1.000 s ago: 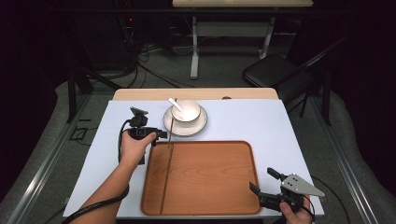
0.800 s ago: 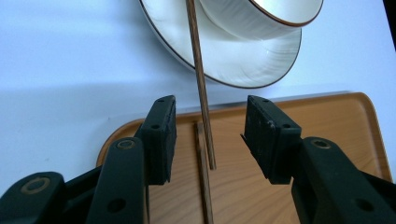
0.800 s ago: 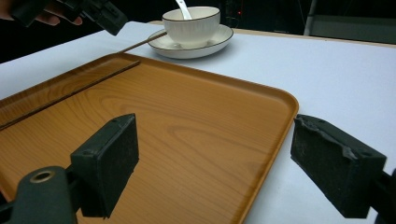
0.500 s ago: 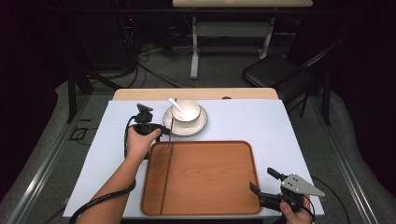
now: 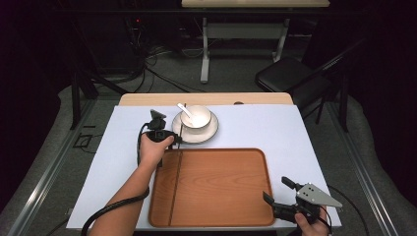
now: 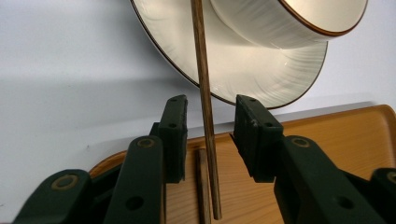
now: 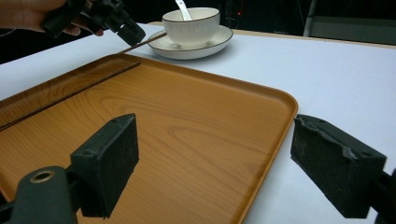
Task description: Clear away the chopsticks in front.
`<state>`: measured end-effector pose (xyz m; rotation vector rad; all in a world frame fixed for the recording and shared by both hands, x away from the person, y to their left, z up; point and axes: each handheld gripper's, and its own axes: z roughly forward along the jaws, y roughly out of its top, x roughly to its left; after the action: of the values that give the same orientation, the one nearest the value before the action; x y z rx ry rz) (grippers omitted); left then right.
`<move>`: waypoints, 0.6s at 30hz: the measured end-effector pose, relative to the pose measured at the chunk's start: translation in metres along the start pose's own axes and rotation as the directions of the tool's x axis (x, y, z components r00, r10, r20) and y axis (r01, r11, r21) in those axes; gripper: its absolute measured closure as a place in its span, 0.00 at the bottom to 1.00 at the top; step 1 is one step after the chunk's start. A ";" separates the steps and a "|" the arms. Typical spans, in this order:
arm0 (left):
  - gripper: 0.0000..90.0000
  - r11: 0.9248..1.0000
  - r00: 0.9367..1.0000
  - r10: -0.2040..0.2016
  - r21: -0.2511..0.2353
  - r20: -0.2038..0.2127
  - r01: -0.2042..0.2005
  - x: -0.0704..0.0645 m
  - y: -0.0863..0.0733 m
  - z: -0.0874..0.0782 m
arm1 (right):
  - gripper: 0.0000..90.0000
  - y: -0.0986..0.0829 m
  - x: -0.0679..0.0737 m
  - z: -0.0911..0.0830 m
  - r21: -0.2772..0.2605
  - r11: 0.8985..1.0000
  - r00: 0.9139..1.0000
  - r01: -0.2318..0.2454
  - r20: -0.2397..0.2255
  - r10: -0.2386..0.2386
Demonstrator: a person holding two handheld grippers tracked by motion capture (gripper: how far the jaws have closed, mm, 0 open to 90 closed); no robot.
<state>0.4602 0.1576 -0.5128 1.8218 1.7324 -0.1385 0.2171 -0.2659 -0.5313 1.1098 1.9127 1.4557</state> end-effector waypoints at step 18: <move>0.90 0.983 0.977 -0.182 0.046 0.109 0.178 0.018 0.001 0.010 | 0.16 0.000 0.000 0.000 -0.005 1.000 1.000 0.004 0.001 -0.004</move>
<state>0.4666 0.1680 -0.5288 1.6469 1.8220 -0.3428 0.2169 -0.2663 -0.5314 1.1034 1.9091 1.4566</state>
